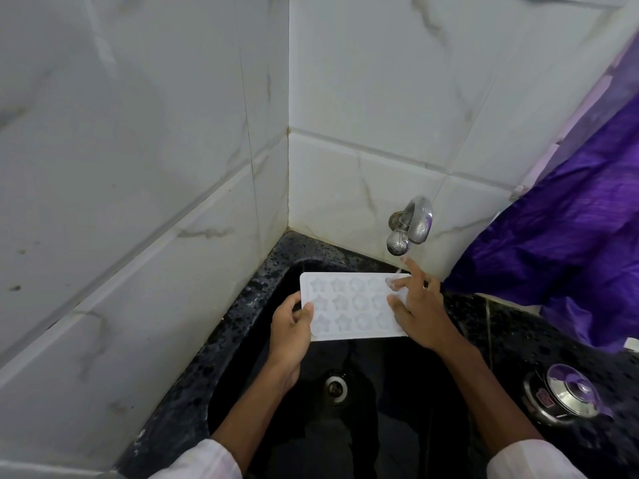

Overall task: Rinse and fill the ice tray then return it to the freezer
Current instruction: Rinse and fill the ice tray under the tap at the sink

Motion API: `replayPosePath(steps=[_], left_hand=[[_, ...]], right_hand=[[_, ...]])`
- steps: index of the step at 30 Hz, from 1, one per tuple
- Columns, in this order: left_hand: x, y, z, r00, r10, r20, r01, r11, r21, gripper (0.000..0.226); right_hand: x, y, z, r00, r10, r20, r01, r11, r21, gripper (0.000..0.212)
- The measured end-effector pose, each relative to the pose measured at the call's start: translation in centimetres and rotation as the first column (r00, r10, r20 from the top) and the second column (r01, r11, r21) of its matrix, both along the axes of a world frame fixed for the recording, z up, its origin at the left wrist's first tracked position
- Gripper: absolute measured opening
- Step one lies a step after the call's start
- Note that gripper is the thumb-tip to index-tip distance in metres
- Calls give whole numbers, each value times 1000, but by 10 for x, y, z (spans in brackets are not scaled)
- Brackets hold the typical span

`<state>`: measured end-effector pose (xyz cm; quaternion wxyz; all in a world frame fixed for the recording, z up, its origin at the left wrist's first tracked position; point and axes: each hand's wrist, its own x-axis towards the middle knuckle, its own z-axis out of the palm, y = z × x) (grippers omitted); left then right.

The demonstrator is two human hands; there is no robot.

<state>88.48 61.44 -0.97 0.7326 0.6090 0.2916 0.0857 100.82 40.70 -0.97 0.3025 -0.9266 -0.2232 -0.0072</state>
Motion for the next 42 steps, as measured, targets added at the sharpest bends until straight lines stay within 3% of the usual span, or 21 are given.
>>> replayPosePath(steps=[10,19,25,33,37,42], left_hand=[[1,-3,1,1000,24,3,-24,999,-30,25],[5,-3,0,999,42,0,-42,999,-32,26],[12,-1,2,995,95,-5,-95,994,-54,25],[15,-1,3,994,113,13,-112,990,-84,23],[15,-3,6,995,99,20,-97,992,-83,24],[15,-3,9,995,97,31,-94,991,-100,25]], right_hand=[[0,2,-2,1000,30,3,-30,996,90,74],[5,0,-3,998,70,-6,-69,996,64,72],[2,-3,4,999,-21,35,12,973,230,75],[0,-4,2,999,-28,35,21,981,195,66],[4,-3,-2,995,28,97,-38,994,103,55],[8,-2,-2,997,42,68,-47,996,70,72]])
